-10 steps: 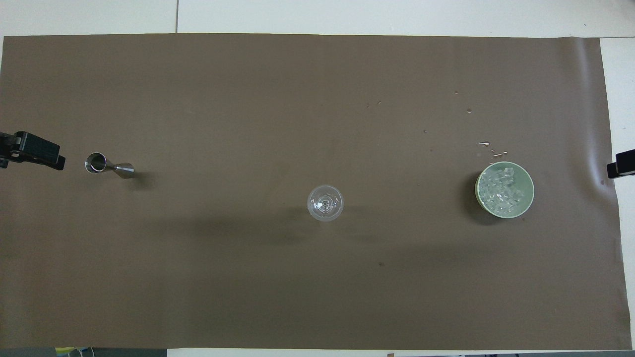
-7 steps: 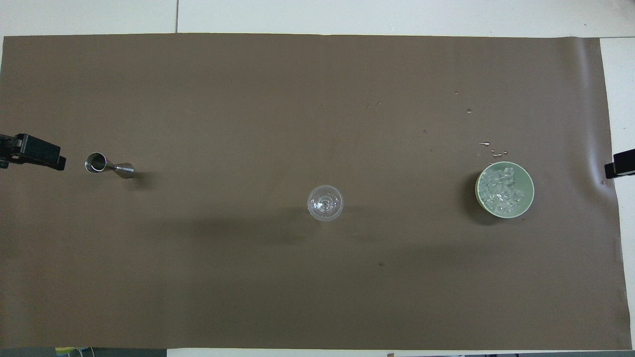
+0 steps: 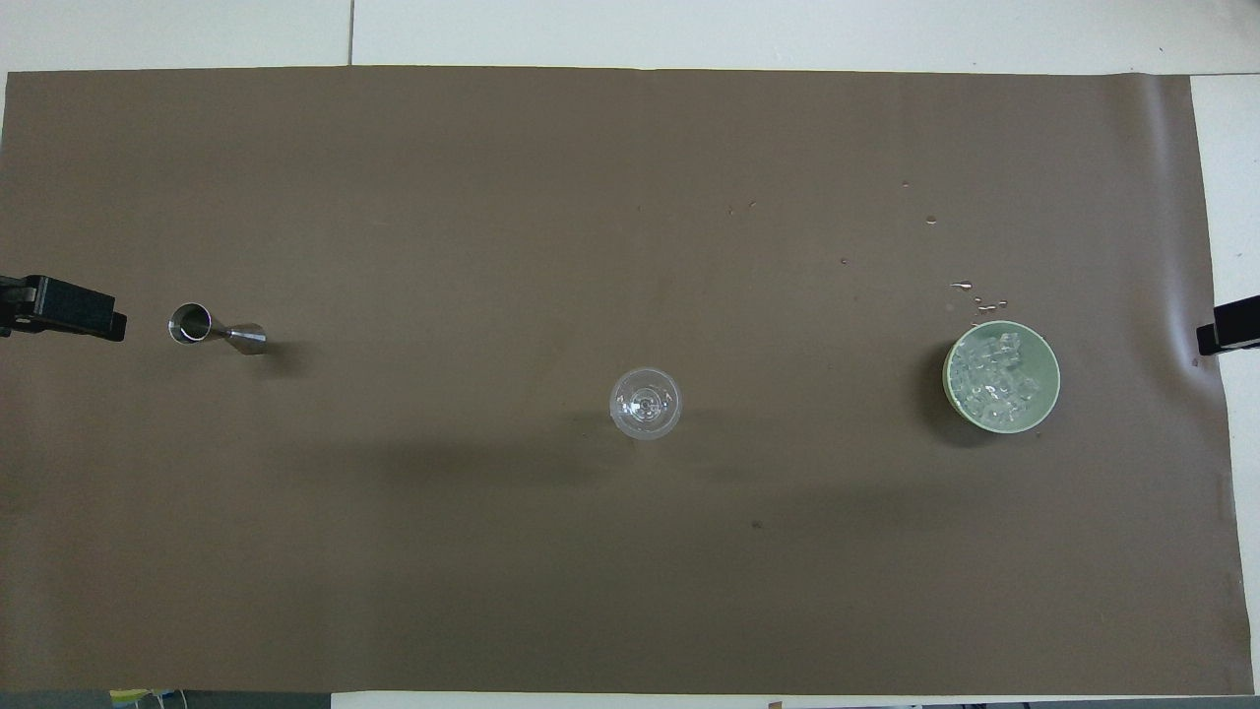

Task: Pour wine and add ice with both arms
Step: 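Open the left gripper beside the silver jigger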

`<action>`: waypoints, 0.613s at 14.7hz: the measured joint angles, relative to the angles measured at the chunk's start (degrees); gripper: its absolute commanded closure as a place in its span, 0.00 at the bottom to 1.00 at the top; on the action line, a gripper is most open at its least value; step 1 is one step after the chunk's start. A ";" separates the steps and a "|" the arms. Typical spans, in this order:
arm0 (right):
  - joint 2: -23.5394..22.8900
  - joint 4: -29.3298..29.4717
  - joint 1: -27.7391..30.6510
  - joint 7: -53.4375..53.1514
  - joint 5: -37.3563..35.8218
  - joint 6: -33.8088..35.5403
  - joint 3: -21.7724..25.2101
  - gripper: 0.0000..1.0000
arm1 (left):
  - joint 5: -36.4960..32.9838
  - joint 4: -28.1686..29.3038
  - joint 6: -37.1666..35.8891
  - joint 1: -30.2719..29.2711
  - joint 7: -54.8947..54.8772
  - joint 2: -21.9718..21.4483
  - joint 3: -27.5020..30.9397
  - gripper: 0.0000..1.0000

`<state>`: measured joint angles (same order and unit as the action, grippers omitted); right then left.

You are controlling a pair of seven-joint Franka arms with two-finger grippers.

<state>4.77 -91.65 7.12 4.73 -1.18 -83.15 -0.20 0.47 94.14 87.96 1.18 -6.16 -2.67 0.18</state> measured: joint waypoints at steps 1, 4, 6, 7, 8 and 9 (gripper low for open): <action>0.00 0.00 0.00 0.00 0.00 0.00 0.00 0.00 | 0.65 -0.60 -1.28 -0.09 0.56 0.65 0.10 0.00; 0.00 -0.02 0.00 0.00 0.00 0.00 0.00 0.00 | 5.34 -2.34 -2.41 -1.45 9.38 4.01 0.42 0.00; 0.00 -0.05 0.00 0.00 0.00 0.00 0.00 0.00 | 10.93 -3.60 -2.47 -4.35 16.56 7.16 0.84 0.00; 0.00 -0.06 0.00 0.00 0.00 0.00 0.00 0.00 | 12.32 -4.60 -2.85 -5.73 18.42 9.03 1.13 0.00; 0.00 -0.06 0.00 0.00 0.00 0.00 0.00 0.00 | 13.10 -5.84 -3.44 -6.75 20.90 11.08 1.46 0.00; 0.00 -0.07 0.00 0.00 0.00 0.00 0.00 0.00 | 14.30 -7.16 -3.65 -7.36 24.29 13.17 2.12 0.00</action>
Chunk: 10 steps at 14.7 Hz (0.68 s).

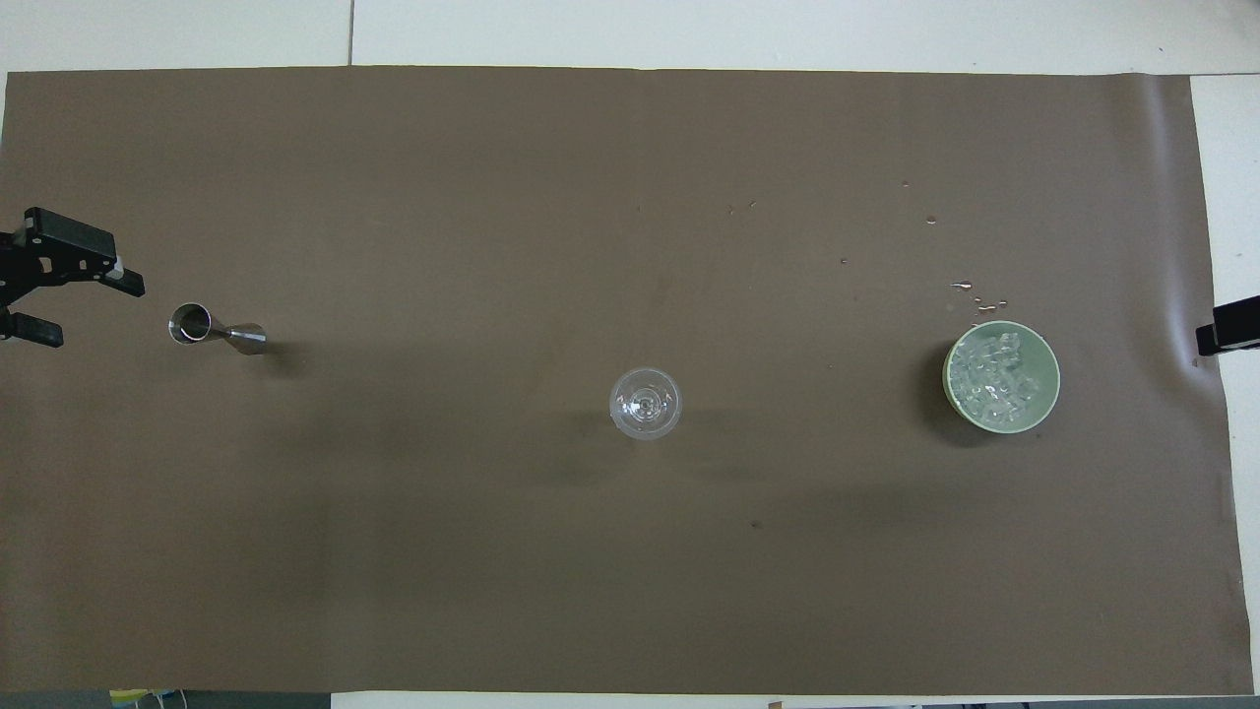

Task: Pour wine and add ice with both arms
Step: 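Open the left gripper beside the silver jigger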

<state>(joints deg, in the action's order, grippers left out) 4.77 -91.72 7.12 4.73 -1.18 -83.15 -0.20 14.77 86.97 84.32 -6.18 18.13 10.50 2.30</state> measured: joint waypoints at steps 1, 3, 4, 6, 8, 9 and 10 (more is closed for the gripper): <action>0.00 -0.01 0.00 0.00 0.00 0.00 0.00 0.00 | 2.06 -1.36 -0.09 -0.29 3.67 2.04 1.11 0.00; 0.00 -0.03 0.00 0.00 0.00 0.00 0.00 0.00 | 6.24 -3.43 -0.07 -0.31 10.26 5.76 4.48 0.00; 0.00 -0.03 0.00 0.00 0.00 0.00 0.00 0.00 | 8.13 -4.17 0.21 -0.39 13.32 7.51 6.06 0.00; 0.00 -0.03 0.00 0.00 0.00 0.00 0.00 0.00 | 9.96 -4.81 2.05 -0.58 18.28 10.24 7.76 0.00; 0.00 -0.04 0.00 0.00 0.00 0.00 0.00 0.00 | 11.08 -4.86 2.82 -1.19 21.44 12.35 8.13 0.00; 0.00 -0.04 0.00 0.00 0.00 0.00 0.00 0.00 | 12.90 -4.78 2.85 -2.15 22.52 13.47 8.28 0.00; 0.00 -0.04 0.00 0.00 0.00 0.00 0.00 0.00 | 15.17 -4.62 2.85 -3.58 23.33 14.74 8.36 0.00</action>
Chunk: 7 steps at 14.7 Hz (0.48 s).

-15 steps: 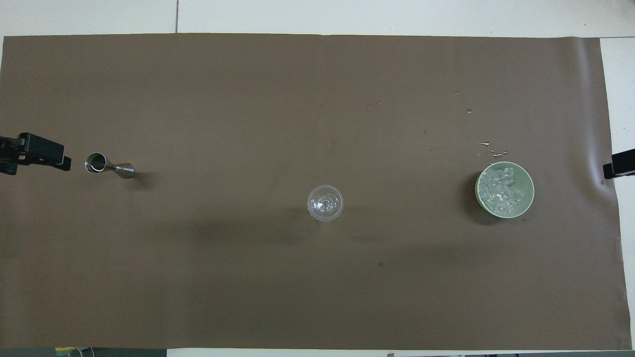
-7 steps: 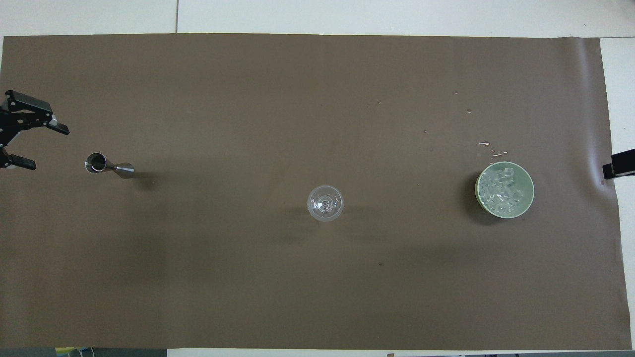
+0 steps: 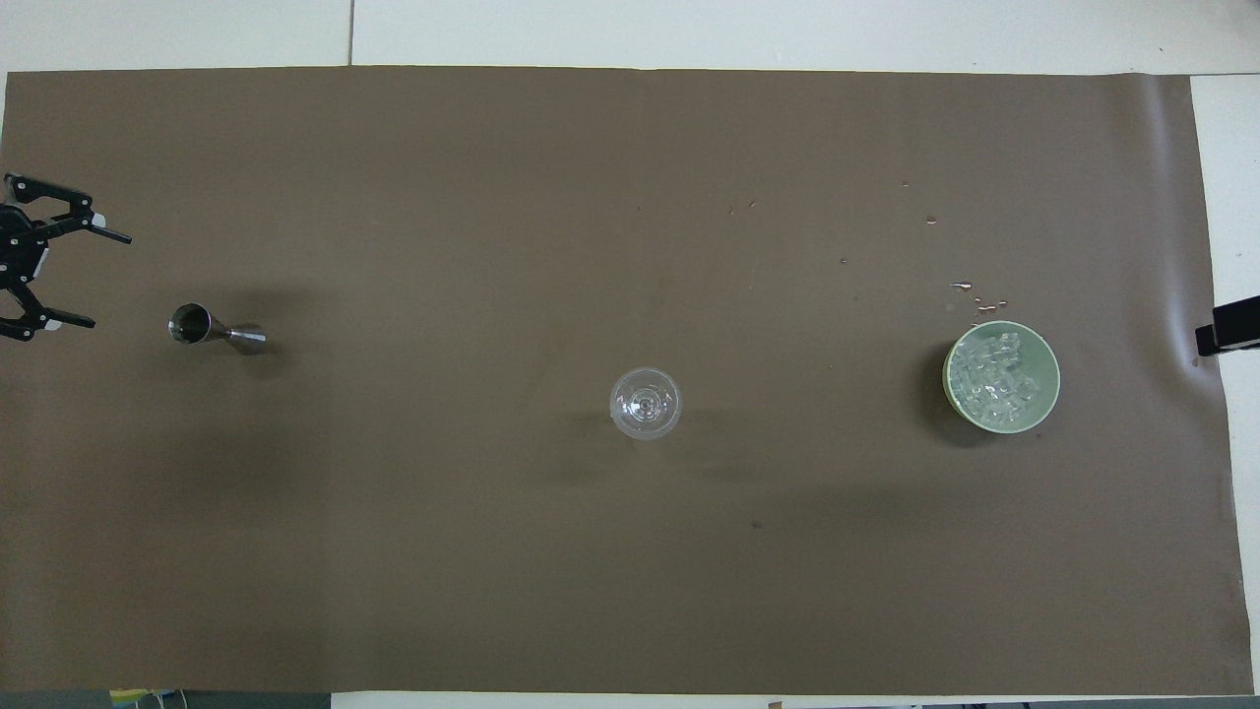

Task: Pour wine and add ice with both arms
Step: 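Open the left gripper beside the silver jigger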

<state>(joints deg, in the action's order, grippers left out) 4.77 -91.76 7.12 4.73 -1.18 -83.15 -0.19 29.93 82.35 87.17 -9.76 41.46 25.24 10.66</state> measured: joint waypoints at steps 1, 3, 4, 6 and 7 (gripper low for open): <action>0.00 0.00 0.00 0.00 0.00 0.00 0.00 0.00 | 2.45 0.26 0.00 -1.59 0.82 1.40 0.05 0.00; 0.00 0.00 0.00 0.00 0.00 0.00 0.00 0.00 | 6.45 1.03 0.03 -3.64 1.83 4.26 0.08 0.00; 0.00 0.00 0.00 0.00 0.00 0.00 0.00 0.00 | 7.71 1.63 0.50 -4.17 2.30 5.64 0.08 0.00; 0.00 0.00 0.00 0.00 0.00 0.00 0.00 0.00 | 10.61 4.16 1.79 -5.62 3.08 7.29 0.13 0.00; 0.00 -0.01 0.00 0.00 0.00 0.00 0.00 0.00 | 12.08 6.13 2.19 -6.65 3.16 7.50 0.15 0.00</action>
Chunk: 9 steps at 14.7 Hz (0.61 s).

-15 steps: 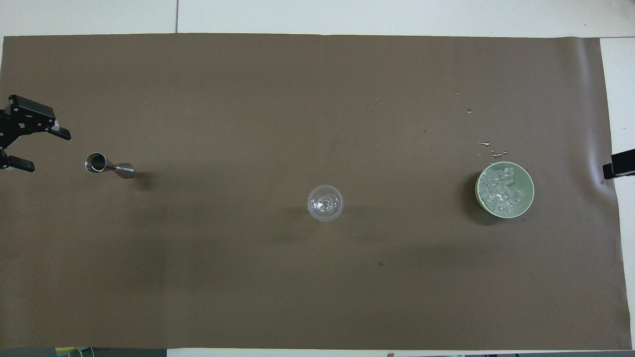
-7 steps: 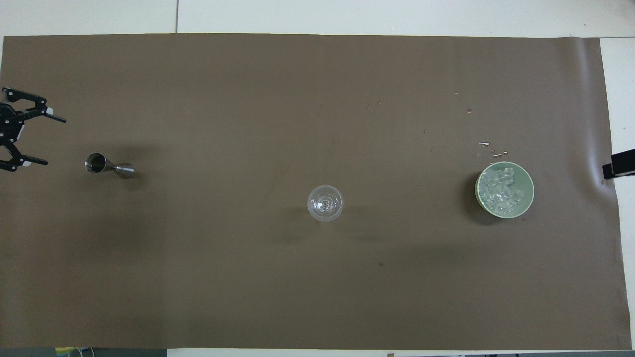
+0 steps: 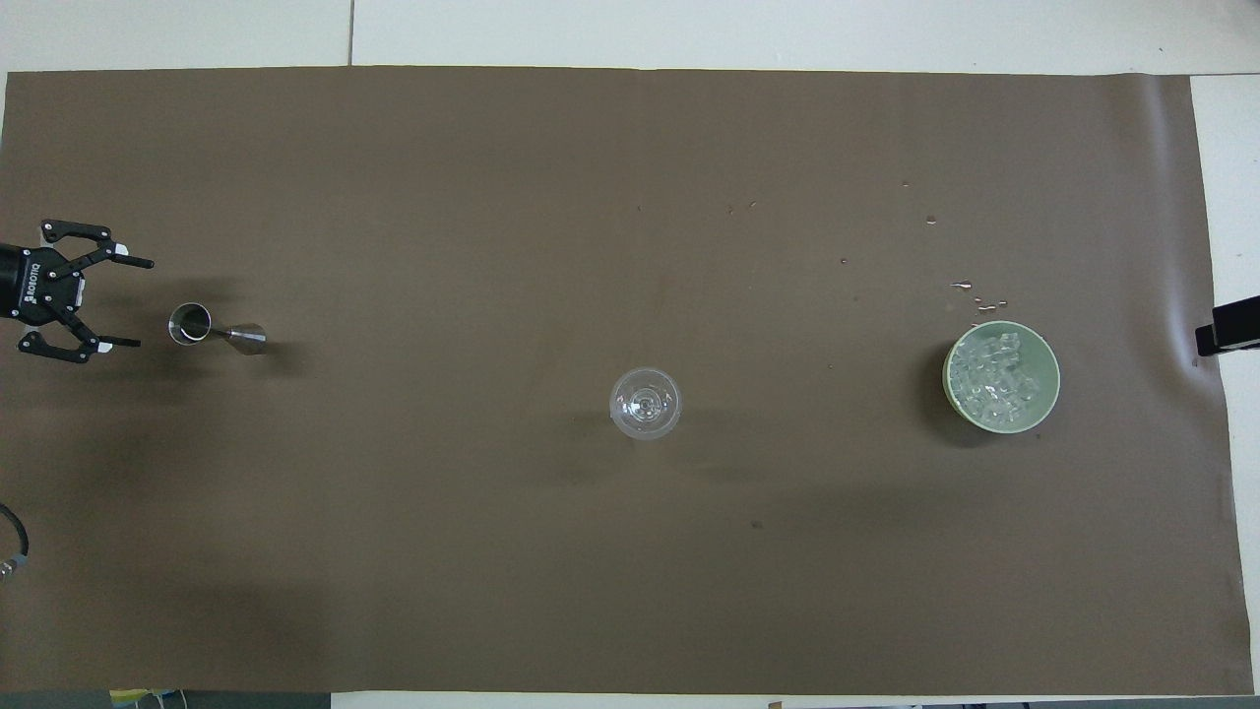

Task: Pour wine and add ice with both arms
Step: 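Open the left gripper beside the silver jigger, then close the left gripper around the silver jigger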

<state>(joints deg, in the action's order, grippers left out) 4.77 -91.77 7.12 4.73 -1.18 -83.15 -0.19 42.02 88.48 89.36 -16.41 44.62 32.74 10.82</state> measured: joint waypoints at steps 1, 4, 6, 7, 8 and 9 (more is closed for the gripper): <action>0.00 0.00 0.00 0.00 0.00 0.00 0.00 0.00 | 1.61 2.02 0.43 -0.98 0.21 -0.03 0.01 0.00; 0.00 0.00 0.00 0.00 0.00 0.00 0.00 0.00 | 4.53 5.87 1.81 -2.03 5.15 -0.75 0.01 0.00; 0.00 0.00 0.00 0.00 0.00 0.00 0.00 0.00 | 5.24 7.74 2.17 -1.98 6.73 -1.66 -0.11 0.00; 0.00 0.00 0.00 0.00 0.00 0.00 0.00 0.00 | 5.76 8.78 2.49 -1.87 6.93 -2.15 -0.29 0.00; 0.00 0.00 0.00 0.00 0.00 0.00 0.00 0.00 | 6.30 10.01 3.23 -1.74 7.00 -2.65 -0.57 0.00; 0.00 0.00 0.00 0.00 0.00 0.00 0.00 0.00 | 7.25 11.37 4.22 -1.58 7.00 -3.07 -0.84 0.00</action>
<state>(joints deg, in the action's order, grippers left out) 4.77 -91.77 7.12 4.73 -1.18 -83.15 -0.19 49.26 99.85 93.57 -18.00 51.62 29.67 9.98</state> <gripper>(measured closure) 0.000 0.000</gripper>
